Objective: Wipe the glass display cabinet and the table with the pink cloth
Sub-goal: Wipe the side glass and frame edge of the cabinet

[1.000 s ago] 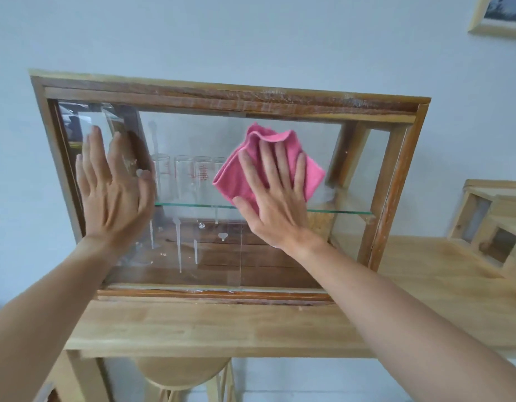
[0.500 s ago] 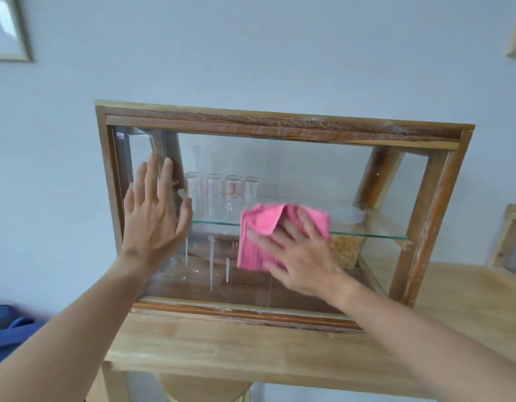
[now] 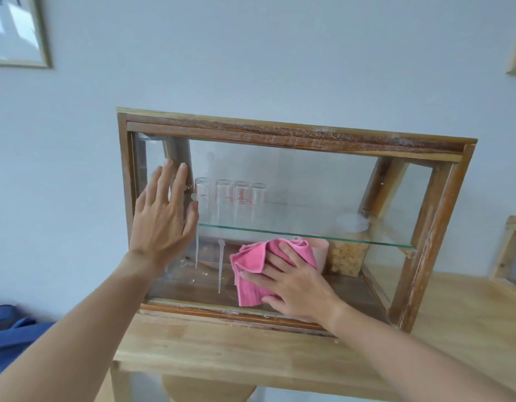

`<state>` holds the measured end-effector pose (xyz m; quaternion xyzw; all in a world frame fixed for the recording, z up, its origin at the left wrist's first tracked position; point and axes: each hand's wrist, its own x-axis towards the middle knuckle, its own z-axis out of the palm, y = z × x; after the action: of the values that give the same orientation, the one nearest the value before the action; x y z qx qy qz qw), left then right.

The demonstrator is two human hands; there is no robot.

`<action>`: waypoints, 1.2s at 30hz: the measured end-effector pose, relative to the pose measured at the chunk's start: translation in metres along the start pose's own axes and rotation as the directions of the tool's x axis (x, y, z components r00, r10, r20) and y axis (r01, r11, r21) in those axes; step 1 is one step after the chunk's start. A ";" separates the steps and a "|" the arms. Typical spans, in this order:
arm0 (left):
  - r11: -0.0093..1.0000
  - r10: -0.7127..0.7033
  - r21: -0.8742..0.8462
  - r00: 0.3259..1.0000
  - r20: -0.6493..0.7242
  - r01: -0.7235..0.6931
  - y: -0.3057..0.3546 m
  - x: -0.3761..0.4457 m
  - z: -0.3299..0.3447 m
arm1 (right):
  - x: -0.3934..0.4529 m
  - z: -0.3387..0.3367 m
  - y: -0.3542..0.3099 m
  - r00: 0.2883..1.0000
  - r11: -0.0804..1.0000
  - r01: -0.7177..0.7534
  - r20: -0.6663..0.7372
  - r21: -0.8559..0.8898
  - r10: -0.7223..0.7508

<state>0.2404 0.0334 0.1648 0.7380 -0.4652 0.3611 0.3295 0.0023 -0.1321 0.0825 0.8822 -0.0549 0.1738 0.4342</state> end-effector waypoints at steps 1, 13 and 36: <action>1.000 0.002 -0.001 1.000 0.010 -0.002 -0.001 0.000 -0.002 | -0.003 -0.002 0.006 1.000 1.000 -0.013 -0.004 -0.002 0.013; 0.993 -0.116 -0.020 0.993 0.033 0.116 -0.025 -0.004 0.000 | 0.086 -0.061 0.041 0.873 0.902 -0.410 -0.229 0.132 0.430; 0.997 -0.075 0.018 0.997 -0.002 0.075 -0.041 -0.016 0.010 | 0.145 -0.049 -0.007 0.972 0.996 -0.082 -0.219 0.031 0.087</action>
<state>0.2760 0.0466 0.1399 0.7575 -0.4338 0.3533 0.3365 0.1265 -0.0815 0.1564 0.8591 -0.0421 0.2892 0.4201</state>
